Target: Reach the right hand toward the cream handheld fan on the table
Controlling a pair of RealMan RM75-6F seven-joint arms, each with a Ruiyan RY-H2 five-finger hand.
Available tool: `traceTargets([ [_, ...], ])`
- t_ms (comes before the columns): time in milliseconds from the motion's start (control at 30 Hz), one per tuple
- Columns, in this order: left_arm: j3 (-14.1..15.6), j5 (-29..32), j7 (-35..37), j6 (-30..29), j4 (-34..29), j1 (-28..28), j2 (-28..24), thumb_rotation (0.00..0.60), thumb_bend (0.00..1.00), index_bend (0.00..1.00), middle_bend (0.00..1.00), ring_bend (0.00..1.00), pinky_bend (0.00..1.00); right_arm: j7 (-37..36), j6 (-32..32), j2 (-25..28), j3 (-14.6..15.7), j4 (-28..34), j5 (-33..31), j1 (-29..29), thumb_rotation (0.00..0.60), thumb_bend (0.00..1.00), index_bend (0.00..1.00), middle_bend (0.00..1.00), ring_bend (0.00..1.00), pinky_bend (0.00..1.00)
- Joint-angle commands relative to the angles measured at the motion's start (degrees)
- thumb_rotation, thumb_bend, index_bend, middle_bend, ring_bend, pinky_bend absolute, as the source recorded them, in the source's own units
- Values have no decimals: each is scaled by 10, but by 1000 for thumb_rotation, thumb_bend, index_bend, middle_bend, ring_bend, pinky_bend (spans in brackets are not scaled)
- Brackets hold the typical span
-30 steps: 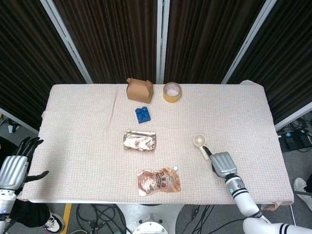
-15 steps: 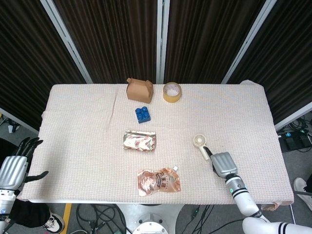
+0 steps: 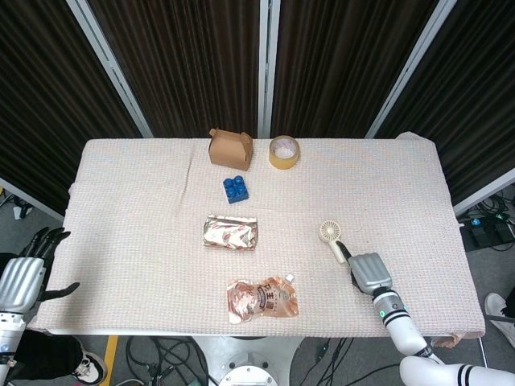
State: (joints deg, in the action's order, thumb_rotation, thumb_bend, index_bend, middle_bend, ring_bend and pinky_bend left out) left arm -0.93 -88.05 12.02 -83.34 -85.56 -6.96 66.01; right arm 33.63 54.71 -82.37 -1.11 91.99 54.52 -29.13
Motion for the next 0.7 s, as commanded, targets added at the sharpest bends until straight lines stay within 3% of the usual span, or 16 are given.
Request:
traceTargets([
  [33, 0, 0, -1, 0, -1, 0, -1, 600, 0, 142, 101, 30, 243, -5, -4, -2, 3, -4, -1, -2, 600, 1000, 6, 925, 852, 746],
  [200, -1, 0, 0, -2, -2, 1, -1, 600, 0, 142, 101, 30, 243, -16, 7, 5, 2, 5, 12, -2, 600, 1000, 6, 925, 852, 746],
  [533, -2, -1, -4, -8, -7, 2, -4, 600, 0, 142, 101, 30, 243, -87, 119, 78, -3, 84, 135, 41, 600, 1000, 5, 925, 851, 746],
  [633, -2, -2, -7, -9, -10, 3, -5, 600, 0, 143, 101, 31, 243, -190, 185, 88, -1, 66, 240, 67, 600, 1000, 22, 924, 852, 746],
  [700, -1, -3, -10, -9, -13, 3, -6, 600, 0, 143, 101, 31, 243, -300, 252, 86, 5, 16, 323, 89, 600, 1000, 65, 924, 852, 747],
])
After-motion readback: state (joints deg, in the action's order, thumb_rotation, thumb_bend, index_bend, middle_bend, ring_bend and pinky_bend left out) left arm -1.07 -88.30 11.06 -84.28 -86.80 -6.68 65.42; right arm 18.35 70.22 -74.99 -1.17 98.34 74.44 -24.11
